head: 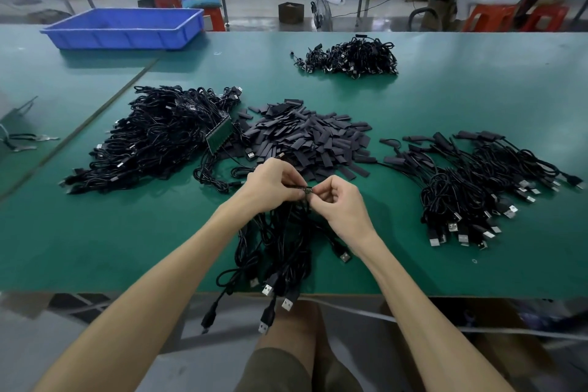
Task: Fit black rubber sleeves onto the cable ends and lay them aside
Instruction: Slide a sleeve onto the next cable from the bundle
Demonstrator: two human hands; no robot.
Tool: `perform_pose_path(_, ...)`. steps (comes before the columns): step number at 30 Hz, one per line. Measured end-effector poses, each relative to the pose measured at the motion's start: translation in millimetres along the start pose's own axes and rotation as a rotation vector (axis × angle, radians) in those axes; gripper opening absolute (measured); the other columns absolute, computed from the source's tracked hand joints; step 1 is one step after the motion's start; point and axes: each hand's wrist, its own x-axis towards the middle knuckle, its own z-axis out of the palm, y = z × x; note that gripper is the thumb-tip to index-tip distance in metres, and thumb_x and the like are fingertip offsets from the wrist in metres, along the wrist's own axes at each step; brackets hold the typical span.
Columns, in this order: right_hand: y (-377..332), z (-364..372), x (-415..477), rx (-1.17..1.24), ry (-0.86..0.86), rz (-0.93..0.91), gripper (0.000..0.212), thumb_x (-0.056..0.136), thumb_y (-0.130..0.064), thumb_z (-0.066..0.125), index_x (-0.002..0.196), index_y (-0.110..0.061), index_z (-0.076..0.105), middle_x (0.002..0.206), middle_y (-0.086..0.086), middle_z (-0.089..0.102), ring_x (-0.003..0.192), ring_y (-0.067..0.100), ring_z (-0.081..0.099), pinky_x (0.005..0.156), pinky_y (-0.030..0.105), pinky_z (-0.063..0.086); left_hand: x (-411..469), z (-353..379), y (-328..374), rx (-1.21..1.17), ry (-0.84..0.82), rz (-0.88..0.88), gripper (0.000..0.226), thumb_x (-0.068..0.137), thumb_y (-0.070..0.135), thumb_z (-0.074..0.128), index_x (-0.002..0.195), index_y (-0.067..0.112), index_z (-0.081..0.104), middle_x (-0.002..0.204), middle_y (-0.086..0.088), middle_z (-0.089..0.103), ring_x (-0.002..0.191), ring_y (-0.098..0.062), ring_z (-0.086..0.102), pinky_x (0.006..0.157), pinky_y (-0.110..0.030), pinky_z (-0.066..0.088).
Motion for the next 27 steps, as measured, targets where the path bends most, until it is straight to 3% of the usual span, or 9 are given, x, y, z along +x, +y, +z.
perform_pose_path(8,-1.7,-2.7,-3.0,0.089,-0.023,-0.011,0.012,0.087,-0.011,0.078,0.085,-0.014,0.067,0.070,-0.008,0.063,0.065,0.004,0.054,0.065,0.025,0.047,2.5,0.4,-2.8,-0.058,-0.028,0.011,0.021,0.085,0.008,0.080,0.084,0.026,0.070,0.092,-0.002,0.076,0.094,-0.024,0.072,0.096,-0.047,0.055)
perform_pose_path(11,-0.6,-1.6,-2.8,0.082,-0.026,-0.018,0.013,0.087,-0.010,0.078,0.084,-0.015,0.066,0.069,-0.009,0.063,0.064,0.004,0.053,0.063,0.024,0.047,2.3,1.3,-0.9,-0.003,0.009,-0.003,0.020,0.084,0.012,0.081,0.083,0.029,0.071,0.088,0.002,0.076,0.090,-0.019,0.071,0.094,-0.046,0.055)
perform_pose_path(17,2.5,-0.6,0.4,0.071,-0.011,-0.008,0.013,0.088,-0.012,0.077,0.085,-0.015,0.066,0.068,-0.012,0.063,0.064,0.003,0.054,0.062,0.023,0.048,0.2,10.6,6.0,0.126,0.119,-0.016,0.015,0.086,0.018,0.080,0.087,0.029,0.069,0.080,0.017,0.063,0.089,-0.012,0.062,0.106,-0.047,0.042)
perform_pose_path(22,3.4,-2.7,0.0,0.106,0.007,-0.009,0.012,0.087,-0.013,0.078,0.084,-0.016,0.066,0.067,-0.012,0.061,0.064,0.003,0.053,0.062,0.022,0.047,2.3,9.0,2.0,0.065,0.078,-0.009,0.021,0.088,0.010,0.077,0.084,0.028,0.067,0.085,0.013,0.067,0.099,-0.016,0.064,0.108,-0.048,0.041)
perform_pose_path(27,4.7,-8.9,-0.3,0.234,0.059,0.021,0.011,0.089,-0.012,0.077,0.088,-0.013,0.066,0.067,-0.010,0.065,0.063,0.006,0.058,0.062,0.019,0.049,5.0,-13.0,-25.5,0.064,0.161,-0.082,0.026,0.089,0.004,0.074,0.080,0.027,0.066,0.082,0.012,0.068,0.093,-0.015,0.065,0.108,-0.050,0.042)
